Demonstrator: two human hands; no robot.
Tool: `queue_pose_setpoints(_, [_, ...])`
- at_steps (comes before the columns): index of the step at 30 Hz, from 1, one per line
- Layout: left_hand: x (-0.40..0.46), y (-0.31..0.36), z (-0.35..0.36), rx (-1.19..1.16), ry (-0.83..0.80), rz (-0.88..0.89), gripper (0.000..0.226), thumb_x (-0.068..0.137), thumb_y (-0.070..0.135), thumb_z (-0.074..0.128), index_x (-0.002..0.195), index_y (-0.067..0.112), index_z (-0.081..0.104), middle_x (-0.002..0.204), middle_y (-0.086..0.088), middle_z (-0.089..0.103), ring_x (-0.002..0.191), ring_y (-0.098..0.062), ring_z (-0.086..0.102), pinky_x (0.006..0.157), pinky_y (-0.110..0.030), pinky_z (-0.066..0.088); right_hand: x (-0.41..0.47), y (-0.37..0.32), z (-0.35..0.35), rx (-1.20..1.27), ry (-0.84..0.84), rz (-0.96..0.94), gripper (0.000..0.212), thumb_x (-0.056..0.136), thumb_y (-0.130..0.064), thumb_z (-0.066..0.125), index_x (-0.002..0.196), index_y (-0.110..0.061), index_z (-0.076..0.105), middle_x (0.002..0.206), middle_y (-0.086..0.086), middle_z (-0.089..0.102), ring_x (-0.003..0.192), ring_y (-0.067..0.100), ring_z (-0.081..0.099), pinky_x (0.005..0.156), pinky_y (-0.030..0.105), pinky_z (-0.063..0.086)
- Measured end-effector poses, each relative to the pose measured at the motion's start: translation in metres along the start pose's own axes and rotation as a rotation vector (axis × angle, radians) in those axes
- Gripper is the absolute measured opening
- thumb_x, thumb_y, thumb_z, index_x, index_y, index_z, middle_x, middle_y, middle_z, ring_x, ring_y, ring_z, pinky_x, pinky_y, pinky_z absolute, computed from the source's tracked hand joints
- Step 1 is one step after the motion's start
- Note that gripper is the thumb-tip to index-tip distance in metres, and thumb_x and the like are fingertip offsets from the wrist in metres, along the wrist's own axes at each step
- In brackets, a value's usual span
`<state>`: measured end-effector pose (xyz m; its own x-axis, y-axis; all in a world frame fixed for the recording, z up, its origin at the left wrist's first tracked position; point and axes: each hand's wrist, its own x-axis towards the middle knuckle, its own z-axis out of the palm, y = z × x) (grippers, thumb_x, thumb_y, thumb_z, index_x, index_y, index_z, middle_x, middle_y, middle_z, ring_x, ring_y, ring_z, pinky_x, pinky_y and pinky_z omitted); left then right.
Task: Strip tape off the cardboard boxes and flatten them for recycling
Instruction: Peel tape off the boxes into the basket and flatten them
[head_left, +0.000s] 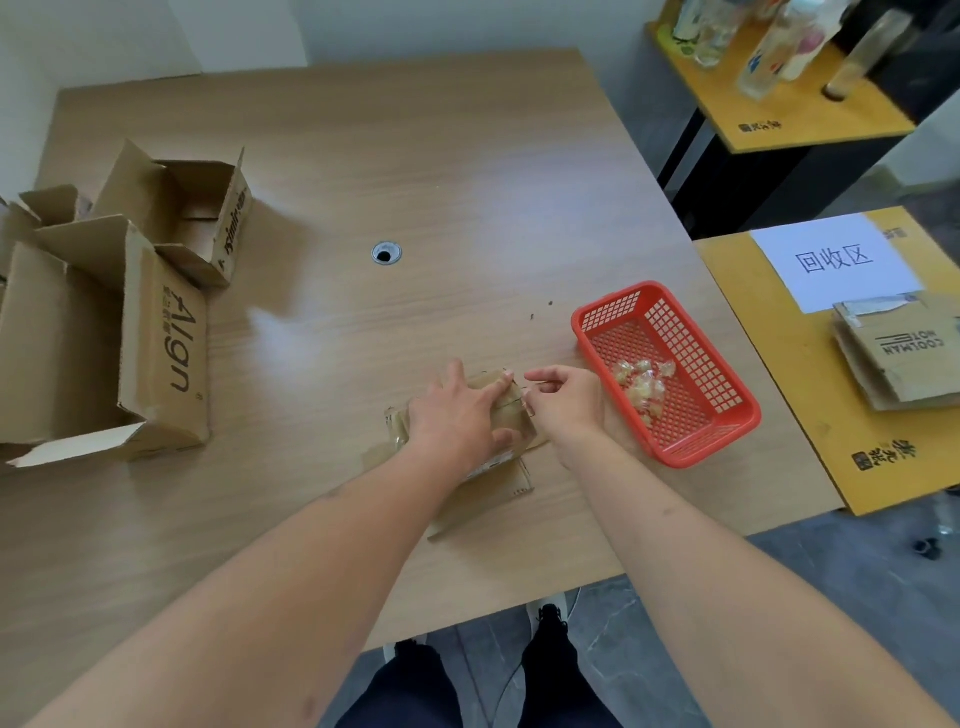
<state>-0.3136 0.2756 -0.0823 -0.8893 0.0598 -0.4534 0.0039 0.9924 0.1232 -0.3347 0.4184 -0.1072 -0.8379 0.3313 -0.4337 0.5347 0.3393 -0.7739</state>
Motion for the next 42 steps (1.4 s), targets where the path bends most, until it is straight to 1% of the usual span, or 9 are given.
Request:
queue_pose_setpoints(6, [-0.001, 0.003, 0.006, -0.013, 0.043, -0.011, 0.079, 0.084, 0.081, 0.05, 0.151, 0.062, 0.011, 0.14, -0.009, 0.034, 0.127, -0.036, 0.04, 0.09, -0.049, 0.044, -0.026, 0.007, -0.004, -0.115, 0.102, -0.396, 0.016, 0.084, -0.008, 0.073, 0.085, -0.023, 0.069, 0.073, -0.011, 0.068, 0.07, 0.003, 0.064, 0.07, 0.021, 0.051])
queue_pose_setpoints(11, [0.001, -0.001, 0.015, -0.012, 0.04, 0.002, 0.074, 0.09, 0.078, 0.043, 0.15, 0.064, 0.002, 0.143, -0.01, 0.036, 0.13, -0.037, 0.039, 0.098, -0.052, 0.04, -0.025, 0.015, -0.013, -0.287, -0.035, -0.726, 0.019, 0.082, 0.001, 0.07, 0.083, -0.018, 0.066, 0.075, -0.007, 0.067, 0.07, 0.012, 0.064, 0.07, 0.029, 0.053])
queue_pose_setpoints(18, [-0.003, -0.015, 0.019, -0.162, -0.063, 0.025, 0.076, 0.084, 0.084, 0.042, 0.145, 0.072, -0.002, 0.148, -0.005, 0.035, 0.135, -0.034, 0.035, 0.111, -0.052, 0.027, -0.006, -0.001, -0.036, -0.394, -0.249, -0.369, 0.013, 0.094, -0.015, 0.07, 0.098, -0.023, 0.079, 0.091, -0.01, 0.074, 0.08, 0.006, 0.067, 0.061, 0.006, 0.044])
queue_pose_setpoints(22, [-0.012, -0.038, 0.014, -0.22, -0.168, 0.085, 0.078, 0.088, 0.071, 0.056, 0.146, 0.072, 0.003, 0.159, 0.0, 0.024, 0.142, -0.031, 0.036, 0.115, -0.051, 0.03, -0.009, 0.001, -0.037, -0.433, -0.259, -0.499, 0.016, 0.093, -0.016, 0.068, 0.103, -0.019, 0.08, 0.097, -0.009, 0.075, 0.084, 0.006, 0.066, 0.079, 0.014, 0.049])
queue_pose_setpoints(26, [-0.021, -0.048, 0.022, -0.242, -0.092, 0.024, 0.081, 0.085, 0.077, 0.054, 0.146, 0.071, 0.002, 0.134, 0.001, 0.044, 0.12, -0.028, 0.054, 0.1, -0.044, 0.047, -0.01, 0.001, -0.023, -0.375, -0.38, -0.533, 0.021, 0.081, -0.029, 0.085, 0.1, -0.02, 0.08, 0.091, -0.01, 0.073, 0.074, 0.005, 0.065, 0.072, 0.018, 0.051])
queue_pose_setpoints(30, [-0.027, -0.044, 0.028, -0.292, -0.04, -0.073, 0.084, 0.08, 0.083, 0.054, 0.146, 0.07, 0.004, 0.118, 0.002, 0.046, 0.109, -0.028, 0.057, 0.094, -0.045, 0.051, -0.008, -0.005, -0.007, -0.431, -0.439, -0.536, 0.013, 0.08, -0.013, 0.085, 0.092, -0.017, 0.081, 0.084, -0.006, 0.071, 0.069, 0.002, 0.058, 0.075, 0.022, 0.05])
queue_pose_setpoints(36, [-0.021, -0.028, 0.034, -0.388, 0.092, -0.282, 0.077, 0.083, 0.08, 0.053, 0.147, 0.068, 0.011, 0.115, -0.003, 0.048, 0.107, -0.032, 0.058, 0.088, -0.042, 0.053, -0.013, -0.02, 0.011, -0.755, -0.348, -0.749, 0.008, 0.092, -0.013, 0.068, 0.095, -0.018, 0.074, 0.1, 0.002, 0.069, 0.095, 0.024, 0.064, 0.073, 0.029, 0.041])
queue_pose_setpoints(39, [-0.011, -0.015, 0.032, -0.456, 0.168, -0.401, 0.073, 0.087, 0.076, 0.049, 0.15, 0.061, 0.015, 0.124, -0.009, 0.046, 0.111, -0.037, 0.058, 0.092, -0.045, 0.052, -0.015, -0.023, 0.017, -0.645, -0.346, -0.653, 0.012, 0.094, -0.012, 0.067, 0.087, -0.022, 0.069, 0.092, -0.001, 0.07, 0.091, 0.022, 0.063, 0.073, 0.027, 0.039])
queue_pose_setpoints(42, [-0.007, -0.013, 0.032, -0.505, 0.184, -0.357, 0.079, 0.086, 0.072, 0.056, 0.153, 0.054, 0.019, 0.141, -0.011, 0.033, 0.118, -0.038, 0.056, 0.096, -0.044, 0.051, -0.003, -0.021, 0.019, -0.344, -0.274, -0.413, 0.019, 0.09, -0.008, 0.068, 0.081, -0.024, 0.064, 0.076, -0.005, 0.069, 0.077, 0.019, 0.07, 0.076, 0.034, 0.056])
